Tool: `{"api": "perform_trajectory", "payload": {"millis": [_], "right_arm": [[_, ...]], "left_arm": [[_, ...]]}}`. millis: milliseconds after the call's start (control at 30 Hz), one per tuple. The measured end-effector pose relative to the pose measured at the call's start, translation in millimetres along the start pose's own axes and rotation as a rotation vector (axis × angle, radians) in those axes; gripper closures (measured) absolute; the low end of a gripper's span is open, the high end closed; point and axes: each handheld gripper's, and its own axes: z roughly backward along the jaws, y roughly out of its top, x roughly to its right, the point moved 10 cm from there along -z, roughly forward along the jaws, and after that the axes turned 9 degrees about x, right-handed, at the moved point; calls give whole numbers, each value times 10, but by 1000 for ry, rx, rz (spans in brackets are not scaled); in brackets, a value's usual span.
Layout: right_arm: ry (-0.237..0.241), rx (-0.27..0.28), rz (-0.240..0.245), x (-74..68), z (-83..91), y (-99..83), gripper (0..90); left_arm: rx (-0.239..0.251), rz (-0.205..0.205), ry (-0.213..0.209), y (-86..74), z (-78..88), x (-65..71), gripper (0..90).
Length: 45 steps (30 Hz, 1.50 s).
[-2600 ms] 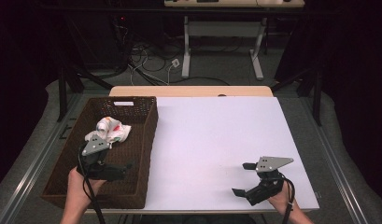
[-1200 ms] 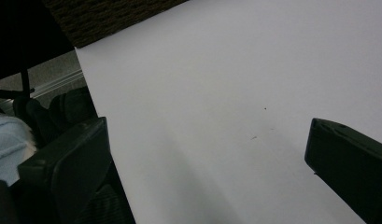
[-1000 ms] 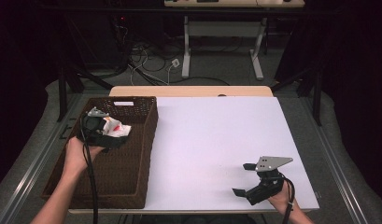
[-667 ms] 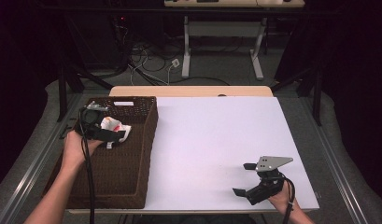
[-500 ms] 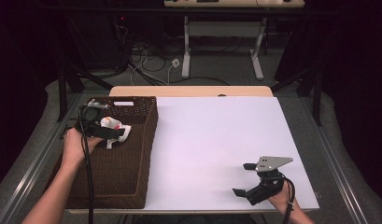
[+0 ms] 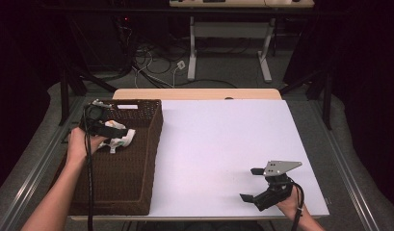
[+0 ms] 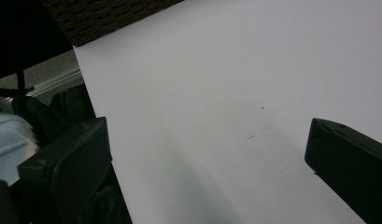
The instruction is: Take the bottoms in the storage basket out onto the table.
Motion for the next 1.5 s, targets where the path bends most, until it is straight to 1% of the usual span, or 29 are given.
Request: {"api": "perform_trajectory", "payload": {"millis": [33,100,167,267,300,333,467,567,600,633,700,733,767,833,867,933,967,1000,1033,1067,1100,1133,1200,1333,1367,1400,1433,1467,1500], "right_arm": [[1,-9,3,-5,7,-3,0],[0,0,6,-13,6,5,0],[4,-6,5,-18,16,4,0],[1,-4,0,-10,11,3,0],[4,-3,-2,-7,4,0,1],[0,-9,0,8,-1,-9,0],[4,-8,4,-2,1,-3,0],[6,-5,0,-4,1,0,0],[5,-1,1,4,-4,-1,1],[7,-12,-2,12,0,-15,0],[6,-13,-4,11,3,-16,0],[-1,-7,3,14,2,-8,0],[5,-4,1,2,1,-4,1],[7,-7,6,-6,4,-1,0],[7,-7,6,-6,4,-1,0],[9,-6,1,-5,-5,-4,0],[5,-12,-3,-2,-1,-11,0],[11,-13,-2,-1,-3,-14,0],[6,-11,-3,-4,0,-10,0],[6,-11,-3,-4,0,-10,0],[10,-7,6,-10,2,-2,1],[10,-7,8,-11,2,-1,0],[11,-8,8,-11,1,-2,0],[7,-12,-3,-2,-1,-12,1],[6,-11,-3,-1,-1,-11,0],[6,-9,1,2,-3,-7,0],[5,-7,1,-1,-4,-4,0],[8,-4,1,-6,-6,-1,0],[8,-8,6,-6,-1,-3,0]], "left_arm": [[1,0,4,7,-5,-13,0],[-1,5,9,14,-33,-38,0],[-3,10,17,15,-52,-54,0],[3,7,28,23,-74,-87,0],[0,11,28,21,-86,-101,0],[-1,26,31,16,-116,-122,0],[-5,43,38,-1,-170,-173,0],[-20,49,44,-37,-212,-222,0],[-21,47,49,-48,-230,-242,0],[-29,49,65,-75,-257,-285,0],[-28,49,60,-84,-270,-301,0],[-29,61,66,-108,-304,-326,0],[-33,65,72,-122,-318,-335,0],[-42,61,71,-134,-327,-347,0],[-41,68,75,-144,-343,-356,0],[-50,66,90,-164,-365,-393,0],[-53,78,92,-175,-374,-400,0],[-60,74,96,-186,-382,-420,0],[-69,85,102,-211,-403,-441,0],[-69,85,102,-211,-403,-441,0],[-63,98,110,-219,-419,-445,0],[-86,93,108,-246,-427,-458,0],[-90,93,111,-258,-439,-465,0],[-120,94,131,-310,-474,-503,5],[-130,82,129,-327,-486,-515,6],[-137,90,133,-345,-503,-510,6],[-148,86,139,-361,-511,-515,12],[-155,73,132,-370,-519,-524,19],[-158,74,134,-377,-527,-527,41]]}}
